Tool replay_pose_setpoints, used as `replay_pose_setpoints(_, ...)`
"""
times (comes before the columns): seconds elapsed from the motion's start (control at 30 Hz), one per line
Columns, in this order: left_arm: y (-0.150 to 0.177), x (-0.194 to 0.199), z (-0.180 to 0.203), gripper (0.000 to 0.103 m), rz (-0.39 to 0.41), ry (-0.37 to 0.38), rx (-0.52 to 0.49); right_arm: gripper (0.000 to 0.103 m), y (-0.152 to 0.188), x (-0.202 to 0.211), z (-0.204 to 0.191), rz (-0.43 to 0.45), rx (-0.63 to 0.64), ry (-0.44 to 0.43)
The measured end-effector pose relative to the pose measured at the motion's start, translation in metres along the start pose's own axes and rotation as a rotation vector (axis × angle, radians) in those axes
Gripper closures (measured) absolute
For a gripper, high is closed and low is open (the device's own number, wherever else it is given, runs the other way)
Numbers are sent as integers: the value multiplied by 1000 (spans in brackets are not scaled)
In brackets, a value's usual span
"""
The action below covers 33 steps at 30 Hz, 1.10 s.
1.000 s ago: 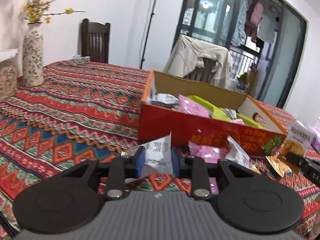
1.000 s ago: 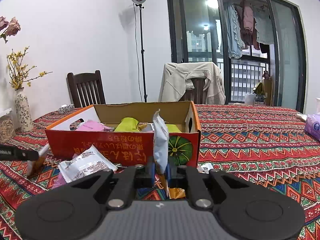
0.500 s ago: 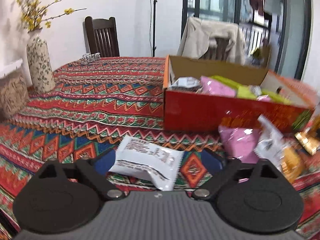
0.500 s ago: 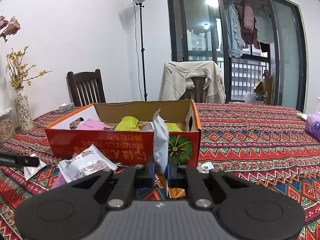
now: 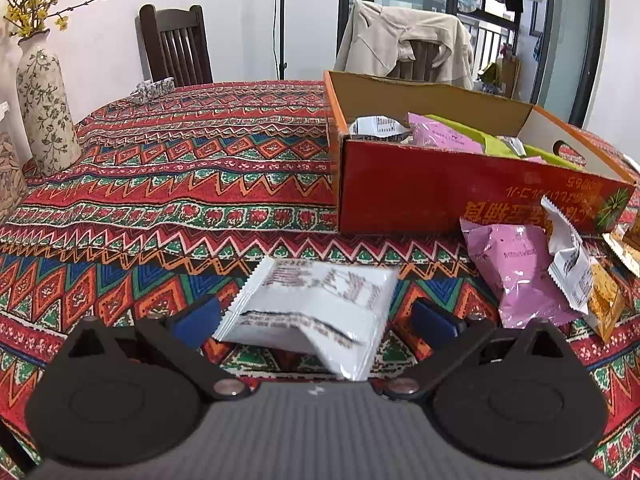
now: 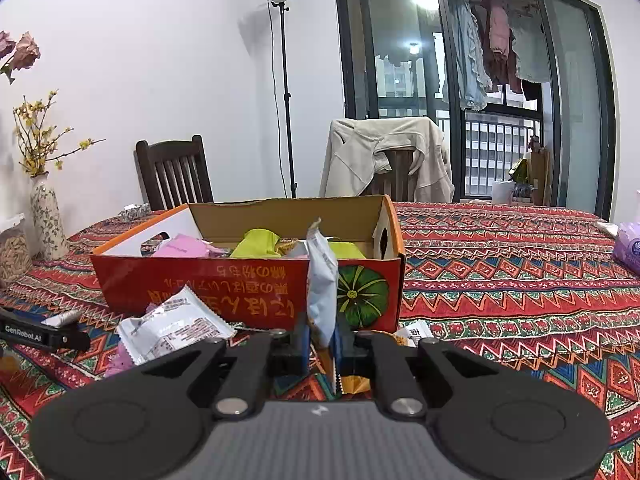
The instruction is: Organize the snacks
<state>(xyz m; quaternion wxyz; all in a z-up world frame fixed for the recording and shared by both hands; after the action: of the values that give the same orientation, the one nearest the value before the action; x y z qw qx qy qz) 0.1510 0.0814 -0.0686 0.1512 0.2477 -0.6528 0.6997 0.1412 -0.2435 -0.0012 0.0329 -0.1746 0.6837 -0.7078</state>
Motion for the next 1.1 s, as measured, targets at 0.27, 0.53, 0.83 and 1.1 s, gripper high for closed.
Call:
replay_pose_setpoints(0.27, -5, 8, -7, 34, 41, 18, 48, 92, -1, -1, 0, -3, -1, 0)
replay_pose_setpoints(0.53, -8, 14, -12, 87, 67, 14, 81, 92, -1, -2, 0, -3, -1, 0)
replay_pose_setpoints(0.83, -14, 32, 0, 90, 153, 3, 21, 92, -1, -1, 0, -2, 0, 1)
replay_pose_setpoints(1.1, -19, 43, 10, 90, 197, 24, 12, 92, -2, -2, -1, 6, 5, 2)
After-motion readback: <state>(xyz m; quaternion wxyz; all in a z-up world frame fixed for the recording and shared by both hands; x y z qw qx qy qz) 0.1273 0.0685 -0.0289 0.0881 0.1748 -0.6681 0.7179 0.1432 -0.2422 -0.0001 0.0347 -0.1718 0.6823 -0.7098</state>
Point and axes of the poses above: each gripper's, at about its wrist camera, not at the fingertips, and x roughly against the way its jaws point, z to its right, y to its underside, the point moved 4 cm from there along -x, roughly the way its jaws point, and after that the axes turned 8 degrees about z, right-handed, at the moved point
